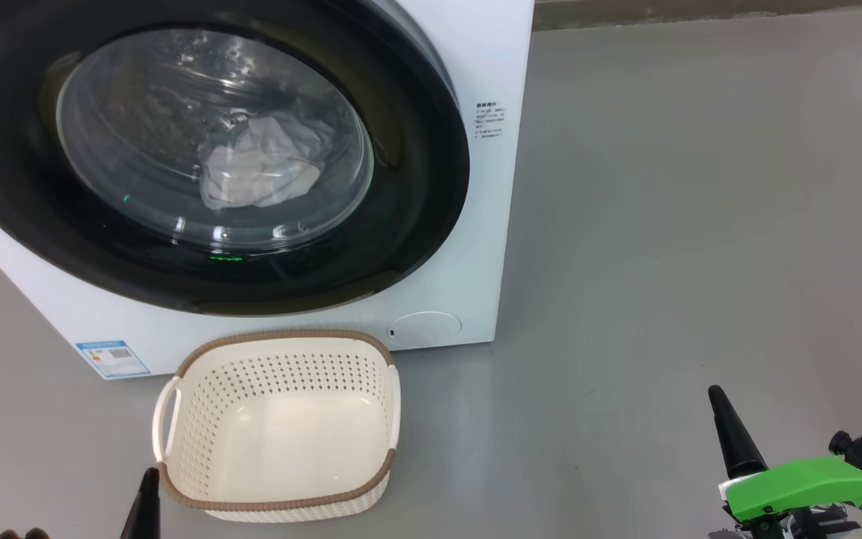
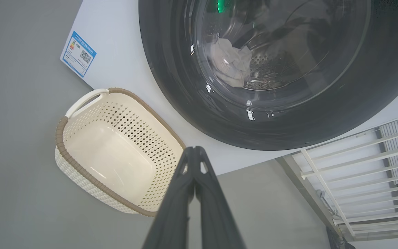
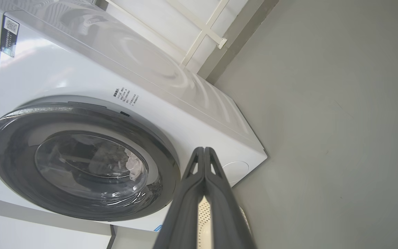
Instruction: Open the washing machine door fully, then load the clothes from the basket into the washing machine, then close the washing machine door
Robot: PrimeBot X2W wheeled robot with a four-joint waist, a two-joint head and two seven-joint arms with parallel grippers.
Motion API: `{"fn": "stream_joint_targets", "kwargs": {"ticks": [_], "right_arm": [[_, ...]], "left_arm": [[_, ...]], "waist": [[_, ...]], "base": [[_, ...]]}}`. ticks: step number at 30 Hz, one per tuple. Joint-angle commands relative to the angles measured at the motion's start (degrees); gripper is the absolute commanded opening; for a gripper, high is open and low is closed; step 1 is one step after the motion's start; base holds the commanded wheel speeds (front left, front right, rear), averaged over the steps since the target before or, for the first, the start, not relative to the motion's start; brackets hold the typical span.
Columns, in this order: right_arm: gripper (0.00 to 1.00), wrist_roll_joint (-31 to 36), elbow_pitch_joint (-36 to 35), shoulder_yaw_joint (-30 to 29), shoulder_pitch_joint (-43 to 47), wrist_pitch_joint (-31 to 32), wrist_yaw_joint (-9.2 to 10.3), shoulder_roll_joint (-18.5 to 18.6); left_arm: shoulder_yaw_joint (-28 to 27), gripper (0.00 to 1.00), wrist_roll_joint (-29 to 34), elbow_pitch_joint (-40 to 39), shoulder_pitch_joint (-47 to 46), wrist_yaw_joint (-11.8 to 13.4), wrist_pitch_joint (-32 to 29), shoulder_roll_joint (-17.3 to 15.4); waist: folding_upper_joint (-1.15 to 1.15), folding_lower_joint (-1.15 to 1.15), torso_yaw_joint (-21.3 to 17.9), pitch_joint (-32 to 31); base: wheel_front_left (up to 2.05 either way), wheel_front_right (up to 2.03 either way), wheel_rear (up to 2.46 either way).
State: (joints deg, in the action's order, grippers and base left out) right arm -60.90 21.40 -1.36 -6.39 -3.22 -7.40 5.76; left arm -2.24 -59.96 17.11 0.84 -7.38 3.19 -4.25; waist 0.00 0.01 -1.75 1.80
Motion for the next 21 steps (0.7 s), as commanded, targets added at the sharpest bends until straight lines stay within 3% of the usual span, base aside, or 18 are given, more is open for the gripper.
{"fn": "stream_joint_targets", "kwargs": {"ticks": [1, 21], "right_arm": [[0.00, -1.2, -1.8, 0.1, -0.5, 0.3, -0.05, 0.2], [0.00, -12.0, -3.8, -1.8, -0.2, 3.7, -0.07, -0.9]], "left_arm": [[-1.5, 0.00, -1.5, -1.7, -2.9, -0.1, -0.4, -0.5], [-2.5, 0.00, -12.5, -2.2, -4.4, -0.1, -3.7, 0.2]], "waist": [[0.00, 0.00, 0.0, 0.0], [0.00, 0.00, 0.7, -0.6]], "base": [[0.00, 0.00, 0.00], [0.00, 0.00, 0.00]]}}
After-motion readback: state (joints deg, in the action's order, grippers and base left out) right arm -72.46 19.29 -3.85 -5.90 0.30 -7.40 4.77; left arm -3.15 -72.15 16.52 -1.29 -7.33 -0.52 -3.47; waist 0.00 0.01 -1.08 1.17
